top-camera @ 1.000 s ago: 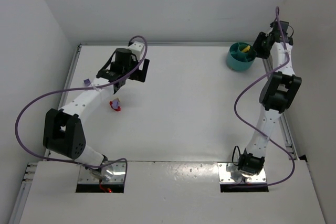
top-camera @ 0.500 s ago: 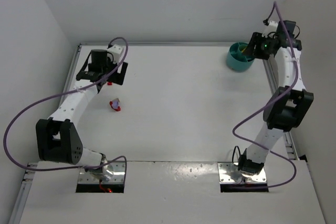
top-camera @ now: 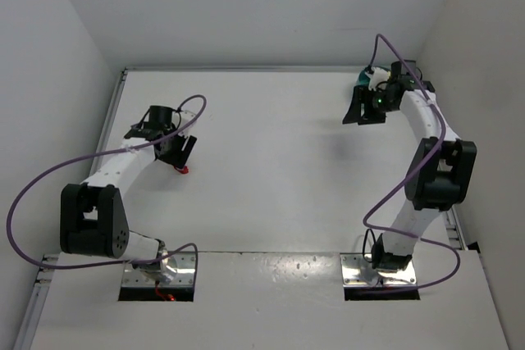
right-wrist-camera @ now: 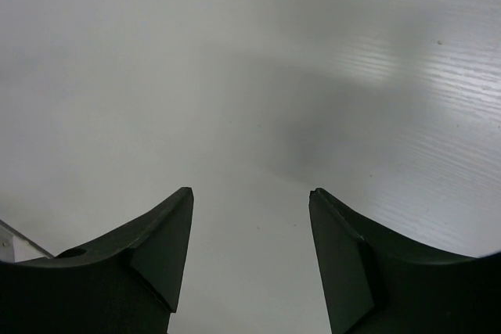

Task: Sort the legos into containers by color

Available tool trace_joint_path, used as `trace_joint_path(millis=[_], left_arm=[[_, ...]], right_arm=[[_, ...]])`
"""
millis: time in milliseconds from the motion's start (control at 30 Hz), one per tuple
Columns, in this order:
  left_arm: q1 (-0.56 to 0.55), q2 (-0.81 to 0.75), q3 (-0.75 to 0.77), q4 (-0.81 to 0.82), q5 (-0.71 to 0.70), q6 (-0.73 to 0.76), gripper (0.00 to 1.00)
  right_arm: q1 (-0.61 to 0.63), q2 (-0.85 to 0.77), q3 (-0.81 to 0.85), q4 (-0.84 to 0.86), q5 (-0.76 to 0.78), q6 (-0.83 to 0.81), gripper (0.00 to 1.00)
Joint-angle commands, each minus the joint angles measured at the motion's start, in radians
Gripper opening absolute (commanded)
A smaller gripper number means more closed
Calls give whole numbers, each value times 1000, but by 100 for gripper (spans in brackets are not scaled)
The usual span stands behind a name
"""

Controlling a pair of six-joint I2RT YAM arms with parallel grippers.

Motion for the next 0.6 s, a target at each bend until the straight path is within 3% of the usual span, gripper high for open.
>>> trace_joint_path(millis=[0, 367, 567], left_arm=[[12, -3, 0, -1, -5, -26, 72], [12, 124, 52, 8, 87, -48, 54], [12, 124, 61, 26, 132, -48, 31]], right_arm=[[24, -49, 13, 34, -24, -20, 62], [104, -40, 3, 34, -63, -10, 62], [142, -49, -33, 97, -125, -28, 62]])
